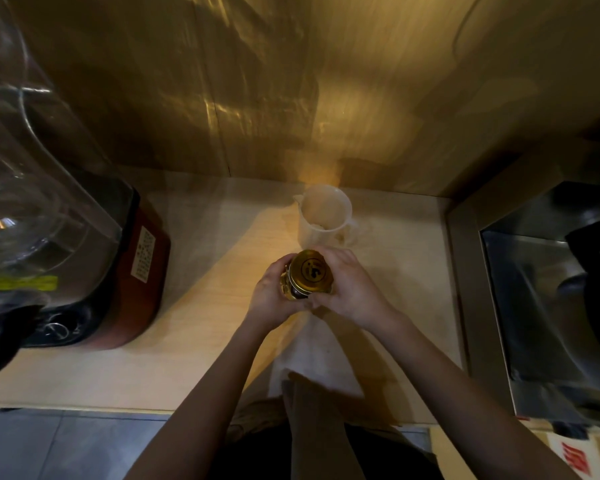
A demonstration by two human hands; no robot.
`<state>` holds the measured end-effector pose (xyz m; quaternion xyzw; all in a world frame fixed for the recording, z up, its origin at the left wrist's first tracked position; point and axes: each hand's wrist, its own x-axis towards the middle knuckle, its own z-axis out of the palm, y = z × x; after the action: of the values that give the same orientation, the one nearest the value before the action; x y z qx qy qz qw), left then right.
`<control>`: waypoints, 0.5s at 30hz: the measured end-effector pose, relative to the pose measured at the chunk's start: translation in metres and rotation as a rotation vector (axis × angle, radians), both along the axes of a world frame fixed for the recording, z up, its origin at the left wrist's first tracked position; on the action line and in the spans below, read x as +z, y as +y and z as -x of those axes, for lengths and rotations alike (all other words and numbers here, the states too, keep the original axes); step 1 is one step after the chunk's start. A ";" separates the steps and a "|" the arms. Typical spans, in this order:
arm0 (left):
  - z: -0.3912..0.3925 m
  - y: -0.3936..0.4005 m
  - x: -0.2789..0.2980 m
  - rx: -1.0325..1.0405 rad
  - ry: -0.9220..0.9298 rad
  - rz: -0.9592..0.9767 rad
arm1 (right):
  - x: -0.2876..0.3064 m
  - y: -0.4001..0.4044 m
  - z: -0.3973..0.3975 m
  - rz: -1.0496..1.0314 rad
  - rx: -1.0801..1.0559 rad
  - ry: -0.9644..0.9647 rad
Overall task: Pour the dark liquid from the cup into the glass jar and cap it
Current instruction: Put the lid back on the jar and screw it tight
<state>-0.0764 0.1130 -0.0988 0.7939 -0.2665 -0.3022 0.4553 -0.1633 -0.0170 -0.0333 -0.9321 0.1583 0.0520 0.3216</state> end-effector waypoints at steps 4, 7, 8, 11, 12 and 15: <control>0.000 0.000 -0.002 0.008 0.012 -0.009 | 0.000 -0.006 -0.005 0.012 -0.022 0.012; 0.001 0.000 0.000 0.016 0.013 -0.006 | -0.003 -0.009 -0.007 0.045 0.016 0.025; 0.002 0.000 -0.001 0.020 0.011 0.001 | -0.003 -0.009 -0.007 0.051 0.030 0.023; 0.003 0.000 -0.003 0.020 -0.016 0.012 | -0.003 -0.011 -0.006 0.029 0.025 -0.006; 0.003 -0.001 -0.003 0.021 -0.023 0.015 | -0.003 -0.010 -0.006 0.018 0.014 -0.026; 0.003 -0.001 -0.001 0.017 -0.022 0.026 | -0.005 -0.007 -0.004 0.001 -0.020 -0.066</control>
<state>-0.0792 0.1122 -0.0997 0.7935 -0.2685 -0.2862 0.4652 -0.1594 -0.0241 -0.0379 -0.9318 0.1567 0.0178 0.3268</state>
